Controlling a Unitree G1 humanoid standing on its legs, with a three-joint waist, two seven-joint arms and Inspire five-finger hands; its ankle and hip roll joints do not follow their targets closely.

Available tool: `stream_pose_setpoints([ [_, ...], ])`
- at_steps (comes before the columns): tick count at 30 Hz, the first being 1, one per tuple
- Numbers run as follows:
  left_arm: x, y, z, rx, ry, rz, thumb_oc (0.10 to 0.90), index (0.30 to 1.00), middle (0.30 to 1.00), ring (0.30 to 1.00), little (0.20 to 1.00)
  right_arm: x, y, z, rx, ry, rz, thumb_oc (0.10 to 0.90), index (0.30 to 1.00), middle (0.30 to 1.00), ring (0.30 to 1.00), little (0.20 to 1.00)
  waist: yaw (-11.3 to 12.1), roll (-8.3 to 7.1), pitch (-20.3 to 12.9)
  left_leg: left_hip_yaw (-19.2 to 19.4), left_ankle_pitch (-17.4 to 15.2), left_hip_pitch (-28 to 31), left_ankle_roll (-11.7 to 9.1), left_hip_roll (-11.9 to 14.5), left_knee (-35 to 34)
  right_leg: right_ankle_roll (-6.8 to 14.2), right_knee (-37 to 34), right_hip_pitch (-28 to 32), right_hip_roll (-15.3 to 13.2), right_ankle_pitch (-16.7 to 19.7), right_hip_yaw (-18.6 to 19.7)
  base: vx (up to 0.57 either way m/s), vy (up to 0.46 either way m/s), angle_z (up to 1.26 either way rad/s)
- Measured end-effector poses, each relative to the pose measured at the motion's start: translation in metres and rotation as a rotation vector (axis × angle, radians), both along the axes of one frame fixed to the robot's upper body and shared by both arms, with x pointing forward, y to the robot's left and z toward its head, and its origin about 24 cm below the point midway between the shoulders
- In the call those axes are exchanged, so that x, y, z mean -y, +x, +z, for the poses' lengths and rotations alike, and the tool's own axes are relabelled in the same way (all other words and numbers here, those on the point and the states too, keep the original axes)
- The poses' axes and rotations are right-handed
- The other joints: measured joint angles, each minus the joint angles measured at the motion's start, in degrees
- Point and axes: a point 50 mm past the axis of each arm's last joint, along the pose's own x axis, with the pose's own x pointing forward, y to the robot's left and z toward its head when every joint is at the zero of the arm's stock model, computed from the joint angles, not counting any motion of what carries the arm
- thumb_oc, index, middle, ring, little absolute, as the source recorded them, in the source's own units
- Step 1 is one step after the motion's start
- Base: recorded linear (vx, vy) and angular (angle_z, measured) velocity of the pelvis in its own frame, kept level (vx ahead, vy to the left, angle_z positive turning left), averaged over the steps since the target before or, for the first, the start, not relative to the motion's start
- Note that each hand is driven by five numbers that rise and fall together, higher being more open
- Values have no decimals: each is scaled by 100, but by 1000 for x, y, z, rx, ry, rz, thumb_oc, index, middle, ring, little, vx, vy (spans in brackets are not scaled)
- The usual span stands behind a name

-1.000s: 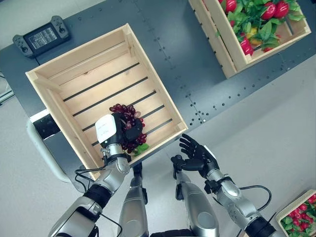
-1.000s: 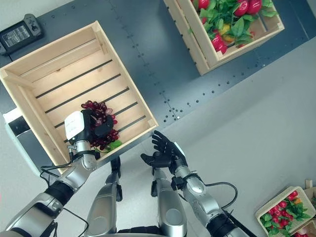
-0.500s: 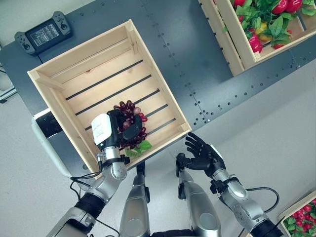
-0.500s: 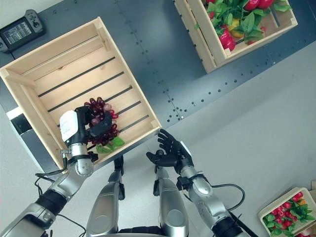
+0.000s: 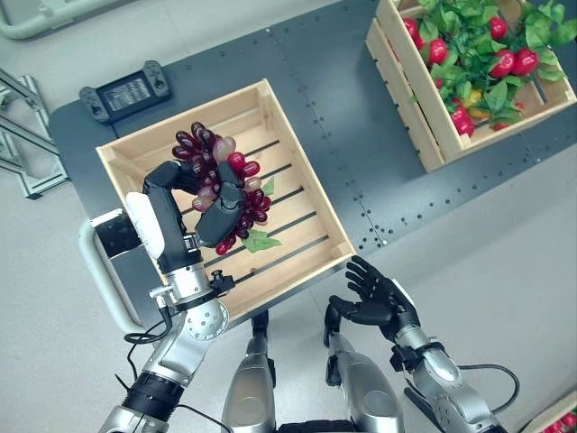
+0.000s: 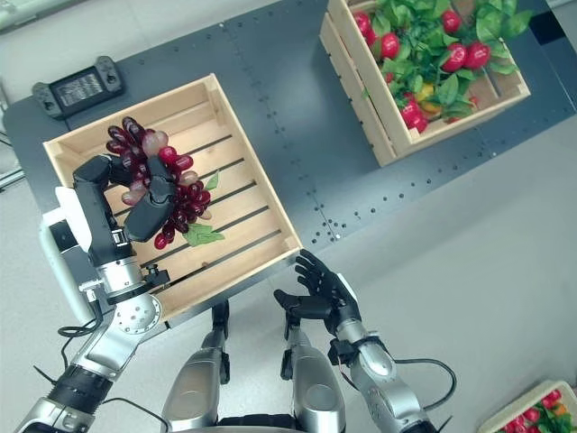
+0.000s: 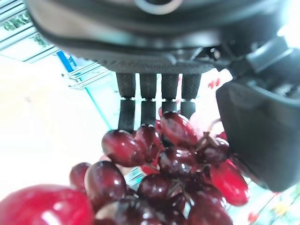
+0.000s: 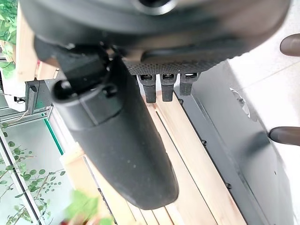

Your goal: Pick up the fruits from the basket on one side to the basket on the other side

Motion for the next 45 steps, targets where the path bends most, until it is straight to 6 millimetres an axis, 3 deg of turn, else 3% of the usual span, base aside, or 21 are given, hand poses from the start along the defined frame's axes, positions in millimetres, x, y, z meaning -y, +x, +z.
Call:
stream_pose_setpoints([
  [4, -4, -2, 11, 18, -40, -38, 400, 300, 300, 300, 300, 9, 7, 20, 84, 19, -47, 800, 900, 900, 900, 900, -20, 27, -14, -12, -3, 199, -2, 1, -1, -2, -1, 210, -7, -4, -11, 85, 16, 1],
  [8, -2, -2, 17, 10, -64, -100, 400, 300, 300, 300, 300, 22, 16, 59, 255, 39, -103, 800, 900, 900, 900, 900, -33, 156, -93, -28, -35, 343, -4, 15, -3, -2, -2, 370, -5, -14, -20, 73, 21, 4],
  [12, -3, -4, 9, -50, -99, -146, 400, 300, 300, 300, 300, 33, 18, 83, 363, 6, -137, 800, 900, 900, 900, 900, -51, 321, -508, -40, -64, 430, 10, 24, -8, -3, -3, 470, -18, -23, -30, 68, 44, 2],
  [15, -3, -5, 6, -75, -141, -171, 400, 300, 300, 300, 300, 37, 16, 86, 373, -1, -152, 800, 900, 900, 900, 900, -60, 350, -880, -12, -51, 465, 43, 15, -7, 7, -2, 495, -32, -31, -26, 41, 39, -3],
  [26, -5, -2, 10, -106, -166, -242, 400, 300, 300, 300, 300, 42, 19, 87, 324, -63, -136, 800, 900, 900, 900, 900, -94, 318, -1413, -2, -87, 651, 45, 17, -46, 12, -5, 679, -32, -34, -4, 4, 0, 0],
  [32, -1, 1, 6, -161, -193, -321, 400, 300, 300, 300, 300, 28, 27, 104, 380, 32, -21, 800, 900, 900, 900, 900, -76, 298, -1509, -4, -60, 700, 47, 16, -45, 14, -5, 726, -32, -31, -9, 0, 0, 0],
  [38, 9, 6, 6, -206, -153, -406, 400, 300, 300, 300, 300, -3, 39, 134, 469, 138, 235, 800, 900, 900, 900, 900, -6, 285, -1517, -26, -53, 721, 50, 16, -30, 13, -4, 756, -33, -32, -36, 10, -3, 1],
  [45, 18, 11, 10, -228, -122, -477, 400, 300, 300, 300, 300, -23, 40, 145, 461, 201, 395, 800, 900, 900, 900, 900, 127, 284, -1520, -83, -47, 744, 38, 15, -10, 7, -4, 810, -36, -38, -117, 11, -4, 3],
])
